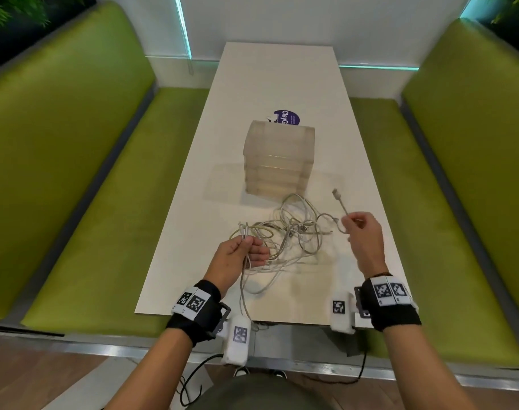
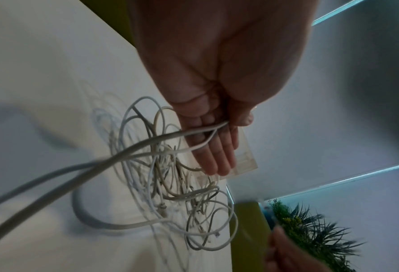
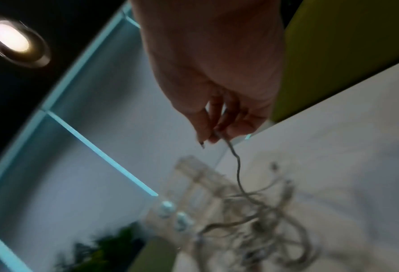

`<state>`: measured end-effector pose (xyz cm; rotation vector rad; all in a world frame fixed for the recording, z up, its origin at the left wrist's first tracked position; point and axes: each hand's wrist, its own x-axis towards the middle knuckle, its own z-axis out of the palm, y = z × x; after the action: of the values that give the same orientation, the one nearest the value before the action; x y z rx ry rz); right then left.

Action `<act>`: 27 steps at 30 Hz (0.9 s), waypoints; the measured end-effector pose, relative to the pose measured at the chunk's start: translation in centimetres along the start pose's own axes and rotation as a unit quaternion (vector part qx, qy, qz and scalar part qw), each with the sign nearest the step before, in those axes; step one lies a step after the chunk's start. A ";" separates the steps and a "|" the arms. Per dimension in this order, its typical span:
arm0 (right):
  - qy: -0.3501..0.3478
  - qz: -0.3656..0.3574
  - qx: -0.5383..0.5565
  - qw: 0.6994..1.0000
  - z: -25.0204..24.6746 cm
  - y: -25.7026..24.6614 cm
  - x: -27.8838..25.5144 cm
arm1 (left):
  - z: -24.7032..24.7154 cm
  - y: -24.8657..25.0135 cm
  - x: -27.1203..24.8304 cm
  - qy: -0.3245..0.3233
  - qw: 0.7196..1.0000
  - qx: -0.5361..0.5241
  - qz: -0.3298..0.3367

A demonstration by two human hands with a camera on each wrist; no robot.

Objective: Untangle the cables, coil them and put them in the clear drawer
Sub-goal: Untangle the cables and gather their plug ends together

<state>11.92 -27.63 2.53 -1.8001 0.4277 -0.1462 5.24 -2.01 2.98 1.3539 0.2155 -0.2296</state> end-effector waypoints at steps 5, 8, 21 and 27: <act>-0.217 -0.109 0.005 0.970 4.2 -4.0 -7.0 | 0.9 0.5 0.2 0.000 0.999 -0.050 0.005; -0.256 -0.123 -0.007 0.959 5.9 -3.0 -9.2 | 1.2 1.0 0.0 -0.007 0.998 -0.055 0.017; -0.243 -0.225 -0.045 0.942 7.5 -1.7 -10.4 | 0.7 1.3 -0.3 -0.057 0.991 -0.122 -0.007; -0.280 -0.261 -0.253 0.889 7.4 -0.9 -8.0 | -0.5 2.4 -1.2 0.003 0.984 -0.173 0.047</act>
<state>7.12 -17.84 2.38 -2.3260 -0.4880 0.1323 4.76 -1.02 5.47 1.0161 0.1857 -0.1018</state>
